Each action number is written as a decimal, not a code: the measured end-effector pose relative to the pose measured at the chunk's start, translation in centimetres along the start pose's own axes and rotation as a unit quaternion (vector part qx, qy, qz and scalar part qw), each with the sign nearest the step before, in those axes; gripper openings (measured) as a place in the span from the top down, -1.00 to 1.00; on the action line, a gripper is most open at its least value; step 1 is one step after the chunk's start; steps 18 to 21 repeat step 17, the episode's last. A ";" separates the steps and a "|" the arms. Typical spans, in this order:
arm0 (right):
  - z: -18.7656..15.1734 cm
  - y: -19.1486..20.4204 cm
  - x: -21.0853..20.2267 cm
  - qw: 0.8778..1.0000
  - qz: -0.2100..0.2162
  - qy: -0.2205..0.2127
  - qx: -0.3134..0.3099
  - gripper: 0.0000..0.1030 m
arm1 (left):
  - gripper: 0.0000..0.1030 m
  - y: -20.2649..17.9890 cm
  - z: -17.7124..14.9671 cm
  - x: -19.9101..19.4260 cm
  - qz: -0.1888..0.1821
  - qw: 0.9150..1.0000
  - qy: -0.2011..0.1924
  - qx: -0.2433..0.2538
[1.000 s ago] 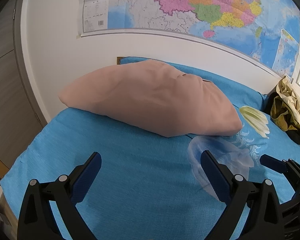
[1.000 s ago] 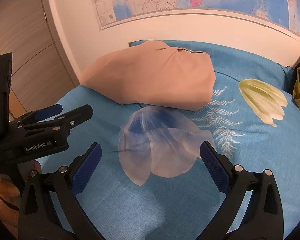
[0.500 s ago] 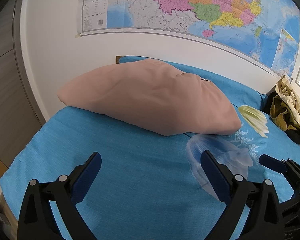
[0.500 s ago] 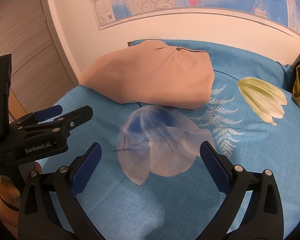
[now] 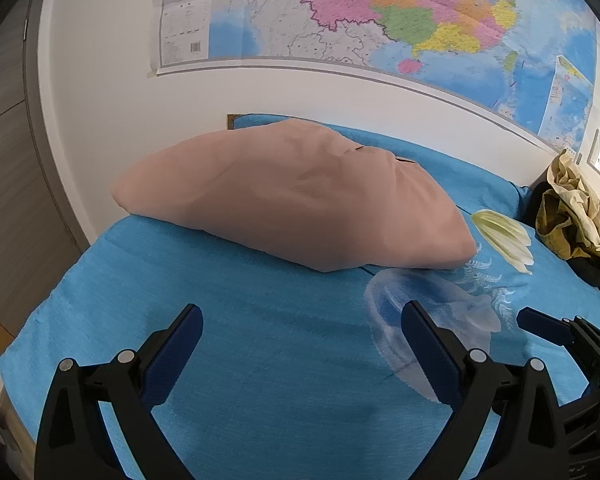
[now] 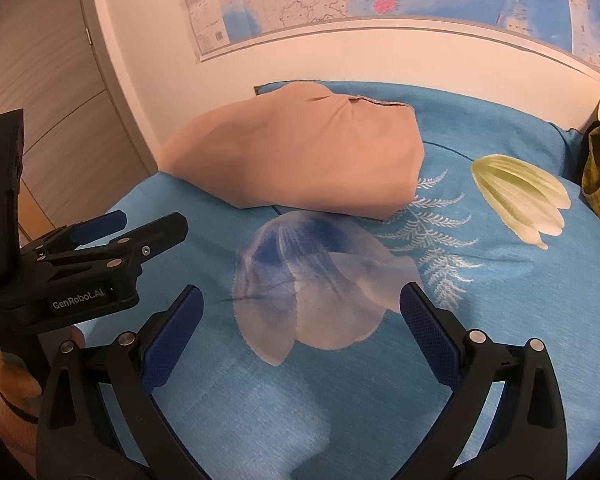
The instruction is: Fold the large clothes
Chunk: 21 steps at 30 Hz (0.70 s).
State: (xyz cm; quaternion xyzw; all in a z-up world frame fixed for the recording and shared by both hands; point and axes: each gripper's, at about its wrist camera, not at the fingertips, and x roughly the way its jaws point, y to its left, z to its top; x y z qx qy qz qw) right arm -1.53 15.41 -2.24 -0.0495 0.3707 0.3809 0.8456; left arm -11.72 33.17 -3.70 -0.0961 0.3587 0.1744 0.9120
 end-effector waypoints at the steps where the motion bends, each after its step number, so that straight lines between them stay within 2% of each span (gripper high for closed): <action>1: 0.0 0.0 0.0 1.000 0.001 0.000 0.000 -0.89 | -0.86 -0.1 0.0 -0.1 0.000 1.000 -0.002 0.002; 7: -0.2 -0.3 -0.6 1.000 -0.003 -0.004 0.001 -0.89 | -0.86 -0.8 -0.2 -0.4 -0.004 1.000 -0.015 0.015; 11: -0.7 -1.1 -1.2 1.000 -0.008 -0.005 0.008 -0.89 | -0.86 -1.6 -0.3 -0.1 -0.005 1.000 0.001 0.014; 17: -1.3 -2.9 -2.6 0.999 -0.020 -0.011 0.031 -0.89 | -0.86 -3.4 -0.4 0.0 -0.027 0.999 0.009 0.017; 21: -1.3 -2.9 -2.6 0.999 -0.020 -0.011 0.031 -0.89 | -0.86 -3.4 -0.4 0.0 -0.027 0.999 0.009 0.017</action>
